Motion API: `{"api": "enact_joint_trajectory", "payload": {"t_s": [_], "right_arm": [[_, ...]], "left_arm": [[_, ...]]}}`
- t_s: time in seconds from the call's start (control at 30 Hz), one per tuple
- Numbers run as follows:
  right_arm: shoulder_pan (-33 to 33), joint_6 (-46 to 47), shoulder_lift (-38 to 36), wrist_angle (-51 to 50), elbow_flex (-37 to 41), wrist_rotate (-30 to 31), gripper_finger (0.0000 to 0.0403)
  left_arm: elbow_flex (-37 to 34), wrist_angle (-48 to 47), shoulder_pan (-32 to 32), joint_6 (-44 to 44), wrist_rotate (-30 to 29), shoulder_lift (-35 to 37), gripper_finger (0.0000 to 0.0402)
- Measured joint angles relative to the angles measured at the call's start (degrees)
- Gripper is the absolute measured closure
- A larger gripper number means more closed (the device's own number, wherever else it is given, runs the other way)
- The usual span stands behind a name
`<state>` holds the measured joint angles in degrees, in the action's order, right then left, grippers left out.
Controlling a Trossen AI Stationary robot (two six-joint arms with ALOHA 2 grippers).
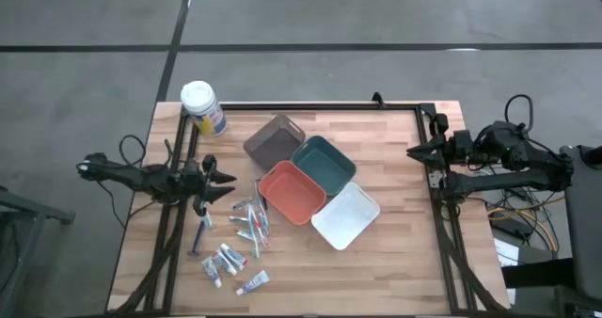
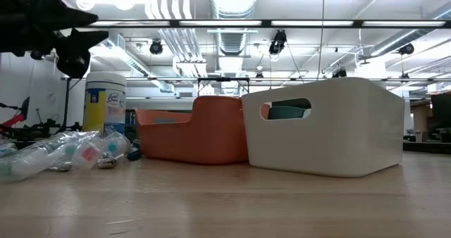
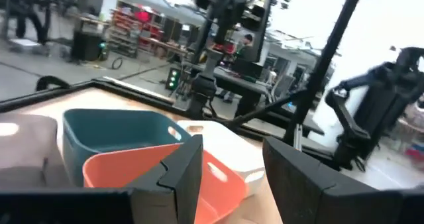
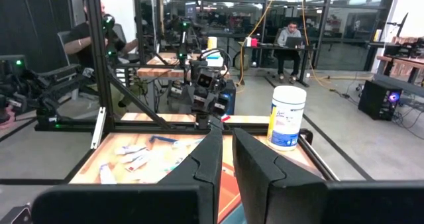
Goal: Pick & Place Travel size toiletries
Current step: Put the light blue toothbrush into the black bin
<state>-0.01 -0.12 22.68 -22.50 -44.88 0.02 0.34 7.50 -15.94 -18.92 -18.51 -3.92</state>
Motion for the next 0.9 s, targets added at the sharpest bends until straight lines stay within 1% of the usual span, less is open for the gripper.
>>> {"api": "enact_joint_trajectory", "payload": {"t_s": [0.1,0.17,0.3,0.43,0.6,0.7,0.8,0.9], "right_arm": [[-0.01,0.02,-0.02,0.0,0.0,0.0,0.0369],[0.0,0.02,-0.02,0.0,0.0,0.0,0.0369],[0.0,0.0,0.0,0.0,0.0,-0.01,0.0369],[-0.02,-0.02,-0.02,0.0,0.0,-0.01,0.0369],[-0.02,0.0,-0.02,0.02,0.0,0.01,0.0369],[-0.01,0.08,-0.01,0.01,0.0,0.0,0.0369],[-0.02,0.01,-0.01,0.02,0.0,0.01,0.0369],[-0.01,0.0,-0.01,0.01,0.0,-0.01,0.0369]], "left_arm": [[0.0,0.12,0.0,1.03,-5.88,0.0,0.0239],[0.0,0.13,0.02,0.17,-9.27,0.0,0.0238],[0.0,0.03,0.02,-0.5,-11.13,0.0,0.0238],[0.0,0.06,0.02,3.71,-11.57,0.0,0.0238],[0.0,-0.14,0.02,4.46,-11.52,0.0,0.0239],[0.0,-1.1,0.02,5.63,-9.87,-0.25,0.0239],[0.0,-1.08,0.0,8.74,-6.52,-1.2,0.0239],[0.01,-1.1,0.0,11.36,-5.86,-2.48,0.0238]]}}
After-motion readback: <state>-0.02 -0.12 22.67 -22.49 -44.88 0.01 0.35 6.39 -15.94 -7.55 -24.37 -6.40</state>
